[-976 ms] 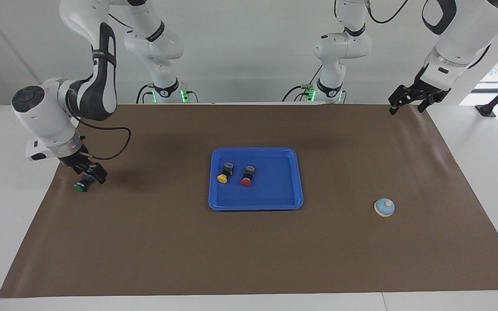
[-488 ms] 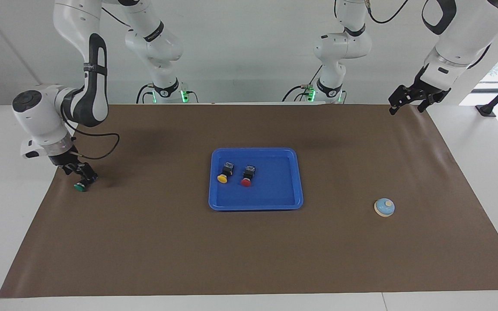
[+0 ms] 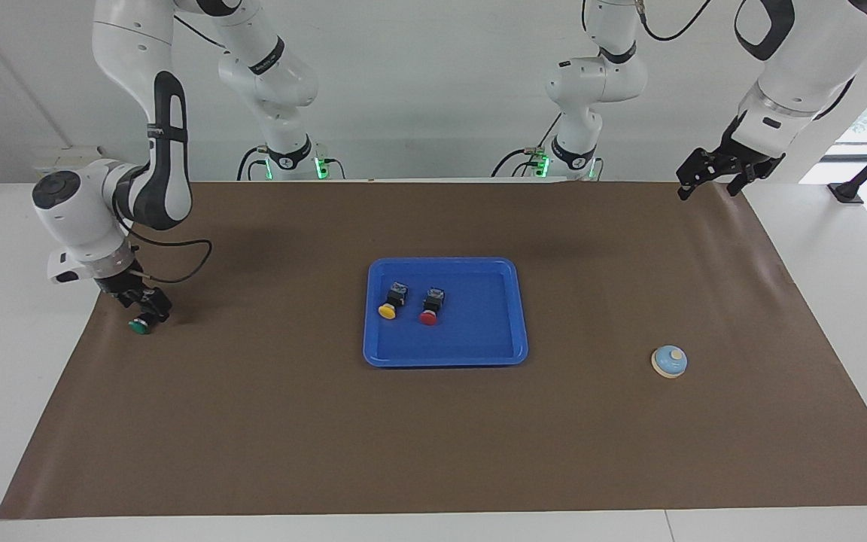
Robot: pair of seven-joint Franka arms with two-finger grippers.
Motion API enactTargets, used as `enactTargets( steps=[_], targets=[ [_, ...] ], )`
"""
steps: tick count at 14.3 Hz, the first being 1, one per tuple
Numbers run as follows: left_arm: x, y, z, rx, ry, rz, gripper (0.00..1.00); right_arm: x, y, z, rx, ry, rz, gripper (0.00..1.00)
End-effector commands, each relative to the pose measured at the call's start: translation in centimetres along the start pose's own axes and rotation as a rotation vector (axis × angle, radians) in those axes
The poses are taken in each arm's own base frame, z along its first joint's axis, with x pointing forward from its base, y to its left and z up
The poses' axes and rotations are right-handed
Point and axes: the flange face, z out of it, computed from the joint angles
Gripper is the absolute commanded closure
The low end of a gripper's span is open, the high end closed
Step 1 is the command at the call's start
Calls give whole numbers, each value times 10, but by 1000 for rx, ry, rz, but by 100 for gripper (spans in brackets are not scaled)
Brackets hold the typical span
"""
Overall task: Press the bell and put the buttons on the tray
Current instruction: 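Move the right gripper to the green-capped button and grasp it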
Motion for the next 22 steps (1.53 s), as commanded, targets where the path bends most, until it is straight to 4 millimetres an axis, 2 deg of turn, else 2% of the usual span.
enactTargets(
  steps=[1,2,3,4,5,6,9,11,14,16,18,19,21,22],
  targets=[
    [-2,-1,-4,-9,-5,-9,0,-11,3,2,-4,-2,-30,10],
    [-2,0,-4,-9,-5,-8,0,-13,3,3,1,-5,-30,21],
    [-1,0,-4,-9,-4,-6,0,-15,4,4,3,-8,-26,38],
    [-2,0,-4,-9,-5,-6,0,-15,5,5,3,-8,-28,56],
    [-1,-1,-4,-9,-4,-9,0,-15,6,4,4,-5,-36,83],
    [-2,0,-4,-9,-5,-5,0,-15,6,4,5,-5,-41,100],
    [-2,0,-4,-8,-5,-8,0,-12,3,1,4,-4,-59,100],
    [-1,0,-4,-9,-4,-6,0,-4,-12,-23,7,2,-89,100],
    [-2,-1,-4,-9,-5,-9,0,15,-90,-89,13,-59,-125,100],
    [-1,-1,-4,-8,-4,-9,0,16,-157,-125,6,-93,-126,100],
    [-1,0,-4,-9,-4,-8,0,1,-223,-154,24,-98,-127,100],
    [-2,-1,-4,-9,-5,-9,0,-11,-260,-158,31,-110,-130,100],
    [-1,-1,-4,-9,-4,-8,0,-50,-332,-171,33,-106,-124,100],
    [-1,-1,-4,-9,-4,-9,0,-68,-359,-177,35,-101,-113,100]
  ],
)
